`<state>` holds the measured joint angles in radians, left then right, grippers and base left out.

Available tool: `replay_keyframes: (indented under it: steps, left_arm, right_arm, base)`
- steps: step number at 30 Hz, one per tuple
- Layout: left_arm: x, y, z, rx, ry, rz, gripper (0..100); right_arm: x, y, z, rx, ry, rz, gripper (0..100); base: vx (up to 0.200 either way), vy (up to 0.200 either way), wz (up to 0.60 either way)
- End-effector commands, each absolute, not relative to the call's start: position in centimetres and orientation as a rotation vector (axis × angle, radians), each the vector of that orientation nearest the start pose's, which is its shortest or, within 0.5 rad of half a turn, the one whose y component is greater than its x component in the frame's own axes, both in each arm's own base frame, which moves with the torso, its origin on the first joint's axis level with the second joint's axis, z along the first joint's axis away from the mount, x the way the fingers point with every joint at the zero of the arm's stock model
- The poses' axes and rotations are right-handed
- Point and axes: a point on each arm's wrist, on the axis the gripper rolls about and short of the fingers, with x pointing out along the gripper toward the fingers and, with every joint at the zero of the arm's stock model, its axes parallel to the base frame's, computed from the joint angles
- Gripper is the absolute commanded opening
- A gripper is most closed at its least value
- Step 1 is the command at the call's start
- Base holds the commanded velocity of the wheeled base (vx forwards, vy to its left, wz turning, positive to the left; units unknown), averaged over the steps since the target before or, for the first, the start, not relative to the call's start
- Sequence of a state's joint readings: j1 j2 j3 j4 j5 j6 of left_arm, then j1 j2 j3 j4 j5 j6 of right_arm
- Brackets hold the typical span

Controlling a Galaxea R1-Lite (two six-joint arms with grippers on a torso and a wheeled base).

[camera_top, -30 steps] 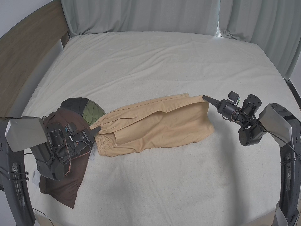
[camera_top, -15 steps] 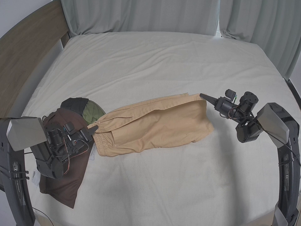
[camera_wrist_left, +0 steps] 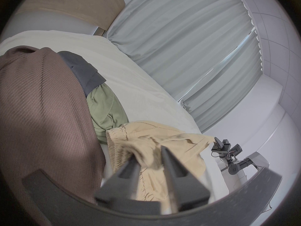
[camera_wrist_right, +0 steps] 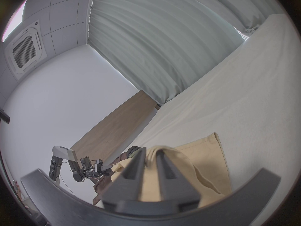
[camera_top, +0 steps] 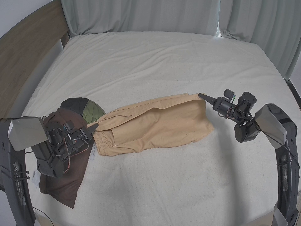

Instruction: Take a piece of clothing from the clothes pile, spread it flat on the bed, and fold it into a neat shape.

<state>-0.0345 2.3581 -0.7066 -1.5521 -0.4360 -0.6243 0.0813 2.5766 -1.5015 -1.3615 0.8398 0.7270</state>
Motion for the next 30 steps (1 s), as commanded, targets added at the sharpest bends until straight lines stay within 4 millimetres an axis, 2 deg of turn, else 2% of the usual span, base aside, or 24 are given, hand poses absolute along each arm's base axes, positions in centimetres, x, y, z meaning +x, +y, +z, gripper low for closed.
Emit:
replay_keyframes:
  steps: [1,6,10,14,23,30]
  left_arm:
    - [37.6,-2.2,2.2,-0.631,0.234,-0.424,100]
    - [38.6,0.8,3.8,-0.659,0.140,-0.352,100]
    - [38.1,1.7,4.8,-0.656,0.115,-0.334,100]
    - [37.8,1.7,5.9,-0.653,0.095,-0.344,100]
    - [36.7,0.0,7.4,-0.642,0.092,-0.392,100]
    - [35.6,-0.7,9.6,-0.619,0.052,-0.430,100]
  right_arm:
    - [49.3,5.6,7.1,0.555,0.057,0.969,100]
    - [49.3,5.0,7.4,0.552,0.046,0.959,100]
    - [48.5,4.4,8.5,0.551,0.041,0.948,100]
    - [47.6,4.3,8.7,0.556,0.055,0.943,100]
    - [42.9,4.8,9.1,0.479,0.033,0.956,100]
    - [39.8,4.9,6.8,0.361,0.067,0.853,100]
  base:
    - [0.000,0.000,0.00]
    - [0.000,0.000,0.00]
    - [0.000,0.000,0.00]
    - [0.000,0.000,0.00]
    - [0.000,0.000,0.00]
    - [0.000,0.000,0.00]
